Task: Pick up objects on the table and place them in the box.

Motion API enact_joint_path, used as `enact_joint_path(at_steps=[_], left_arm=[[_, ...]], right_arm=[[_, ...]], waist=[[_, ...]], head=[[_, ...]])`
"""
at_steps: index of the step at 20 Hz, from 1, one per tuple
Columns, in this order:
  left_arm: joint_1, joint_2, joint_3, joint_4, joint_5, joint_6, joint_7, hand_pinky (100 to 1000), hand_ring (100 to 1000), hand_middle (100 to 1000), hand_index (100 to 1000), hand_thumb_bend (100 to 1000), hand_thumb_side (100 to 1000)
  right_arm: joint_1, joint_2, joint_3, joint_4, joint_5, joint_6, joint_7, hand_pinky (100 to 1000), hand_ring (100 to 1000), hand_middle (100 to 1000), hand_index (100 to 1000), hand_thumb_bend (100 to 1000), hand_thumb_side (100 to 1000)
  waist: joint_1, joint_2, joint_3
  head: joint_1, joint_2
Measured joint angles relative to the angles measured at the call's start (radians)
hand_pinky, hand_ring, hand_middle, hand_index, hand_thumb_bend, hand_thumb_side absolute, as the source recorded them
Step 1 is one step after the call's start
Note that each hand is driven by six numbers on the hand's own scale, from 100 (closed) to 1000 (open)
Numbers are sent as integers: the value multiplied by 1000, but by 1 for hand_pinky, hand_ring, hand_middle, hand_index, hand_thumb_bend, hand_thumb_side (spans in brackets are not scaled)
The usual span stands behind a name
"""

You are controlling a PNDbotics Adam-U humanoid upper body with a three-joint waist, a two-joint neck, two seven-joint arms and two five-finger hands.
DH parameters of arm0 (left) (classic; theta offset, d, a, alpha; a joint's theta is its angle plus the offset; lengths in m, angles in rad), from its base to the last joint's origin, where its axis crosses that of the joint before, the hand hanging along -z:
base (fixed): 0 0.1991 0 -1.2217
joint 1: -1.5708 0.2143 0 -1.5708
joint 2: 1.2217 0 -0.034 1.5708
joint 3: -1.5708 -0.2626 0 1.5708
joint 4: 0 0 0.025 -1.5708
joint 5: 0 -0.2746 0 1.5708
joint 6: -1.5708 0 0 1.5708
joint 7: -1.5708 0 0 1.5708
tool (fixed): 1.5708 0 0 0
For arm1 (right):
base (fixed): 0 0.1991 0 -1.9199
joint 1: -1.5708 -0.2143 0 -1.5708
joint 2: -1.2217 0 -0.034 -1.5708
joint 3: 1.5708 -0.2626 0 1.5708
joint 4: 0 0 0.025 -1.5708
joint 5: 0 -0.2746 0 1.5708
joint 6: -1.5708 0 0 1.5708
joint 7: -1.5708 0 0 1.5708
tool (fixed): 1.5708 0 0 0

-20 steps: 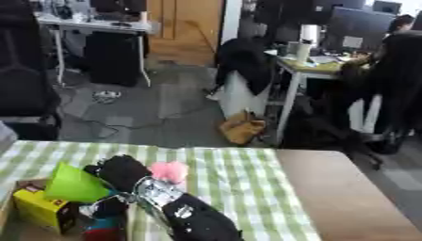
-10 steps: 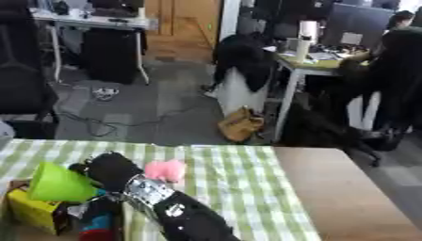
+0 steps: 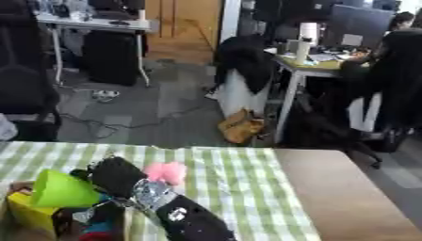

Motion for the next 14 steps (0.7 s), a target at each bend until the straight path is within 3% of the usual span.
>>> enact_joint_path(at_steps=[7,9,11,12,13,14], left_arm=[[0,0,0,0,0,0,0,831,861,783,859,223,1000],[0,0,0,0,0,-1,-1,831,861,783,859,224,1000],[0,0,0,0,1,-2,-1,830,862,783,859,226,1000],[0,0,0,0,1,-2,-2,830,862,783,860,227,1000],[0,0,0,0,2,-2,-2,830,862,783,860,227,1000],[0,0,0,0,2,-3,-2,830,862,783,860,228,1000]], right_arm=[[-1,0,-17,13,5,-1,-26,100,100,100,184,100,903],[-3,0,-17,14,-8,3,-27,100,100,100,224,100,899],[-7,0,-18,17,-22,13,-16,108,118,100,303,100,953],[-10,0,-17,17,-26,16,-7,350,326,246,451,100,1000],[-15,0,-16,17,-27,17,4,350,326,246,451,100,1000],[-19,0,-14,17,-27,16,17,437,403,349,503,100,1000]], waist=[[2,3,0],[3,3,0],[5,3,0],[5,3,0],[5,3,1],[5,3,1]], head=[[-8,-1],[-11,-1],[-13,-1],[-14,-1],[-15,0],[-16,0]])
